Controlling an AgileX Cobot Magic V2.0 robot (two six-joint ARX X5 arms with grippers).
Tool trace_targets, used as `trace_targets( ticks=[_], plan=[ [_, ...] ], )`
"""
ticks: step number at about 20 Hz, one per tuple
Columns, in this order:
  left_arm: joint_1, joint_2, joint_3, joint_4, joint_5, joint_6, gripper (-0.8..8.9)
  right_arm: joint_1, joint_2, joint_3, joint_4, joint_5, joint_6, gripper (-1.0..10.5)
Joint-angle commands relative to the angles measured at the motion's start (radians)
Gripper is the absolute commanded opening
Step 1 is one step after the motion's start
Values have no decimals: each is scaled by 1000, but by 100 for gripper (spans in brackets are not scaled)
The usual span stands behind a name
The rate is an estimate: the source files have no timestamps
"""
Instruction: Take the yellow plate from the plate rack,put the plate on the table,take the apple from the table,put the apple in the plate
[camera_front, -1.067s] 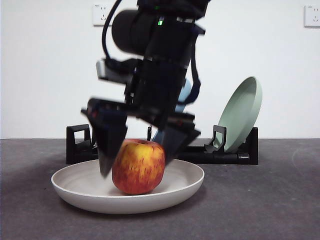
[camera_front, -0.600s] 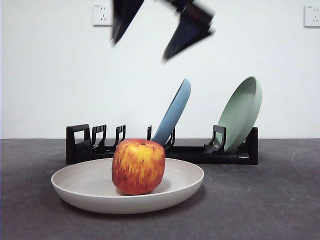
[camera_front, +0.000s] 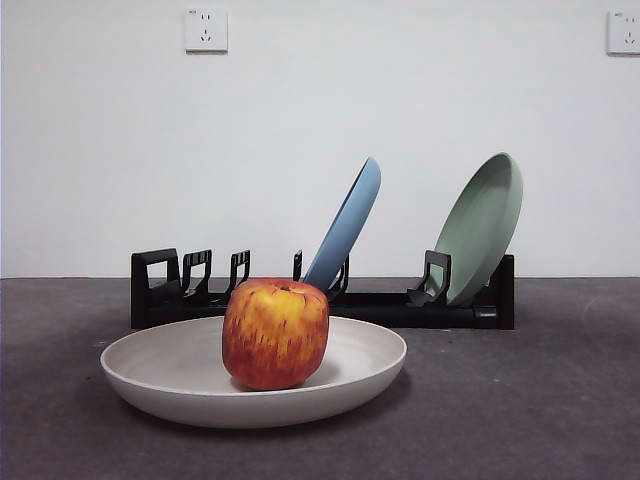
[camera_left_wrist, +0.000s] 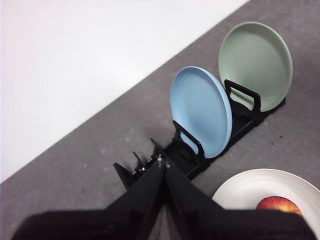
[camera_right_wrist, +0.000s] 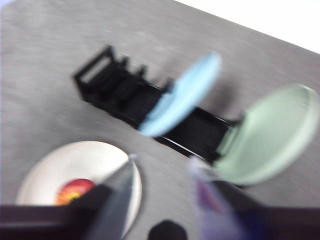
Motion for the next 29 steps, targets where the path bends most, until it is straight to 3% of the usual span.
trace_targets(
  ticks=[1,5,10,18,29],
  plan=[
    [90,-3,-3,10,112,26,-8,-46,-16,-13,-19,2,-7,-16],
    [267,-39,-55,19,252,18,-8,-82,-100,-152,47,2,13,-16],
    [395,-140,-304,156,343,-53,-8,-83,-273,-429,230,3,60,-16],
    [408,-379,-708,345,354,-251,-8,-82,-580,-834,417,32,177,-16],
    [408,-388,-708,334,352,-248,-3,-82,-594,-839,387,29,176,1]
  ],
)
